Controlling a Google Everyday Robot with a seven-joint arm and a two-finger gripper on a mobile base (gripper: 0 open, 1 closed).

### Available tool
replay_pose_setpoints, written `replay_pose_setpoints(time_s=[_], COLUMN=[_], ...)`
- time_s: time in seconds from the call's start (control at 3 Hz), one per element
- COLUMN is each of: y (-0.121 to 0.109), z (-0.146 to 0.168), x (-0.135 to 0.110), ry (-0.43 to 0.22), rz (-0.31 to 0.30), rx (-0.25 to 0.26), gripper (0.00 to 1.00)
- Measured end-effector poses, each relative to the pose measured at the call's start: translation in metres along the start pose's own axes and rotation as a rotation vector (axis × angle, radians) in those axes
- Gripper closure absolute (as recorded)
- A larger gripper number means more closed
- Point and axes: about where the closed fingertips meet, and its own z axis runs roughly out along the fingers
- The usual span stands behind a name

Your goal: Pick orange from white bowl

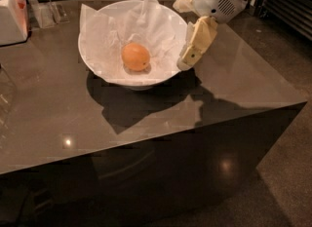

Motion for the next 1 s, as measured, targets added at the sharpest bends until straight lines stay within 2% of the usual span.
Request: replay_pose_setpoints(time_s=[0.33, 0.67, 1.0], y=[-0.023, -0.037, -0.038], z=[0.031, 0.054, 0.055], x=[-0.008, -0.009, -0.010], ry=[-0.032, -0.041, -0.042], rz=[-0.017, -0.017, -0.017], rx=[-0.048, -0.087, -0.087], gripper=[0.00, 0.00, 0.19])
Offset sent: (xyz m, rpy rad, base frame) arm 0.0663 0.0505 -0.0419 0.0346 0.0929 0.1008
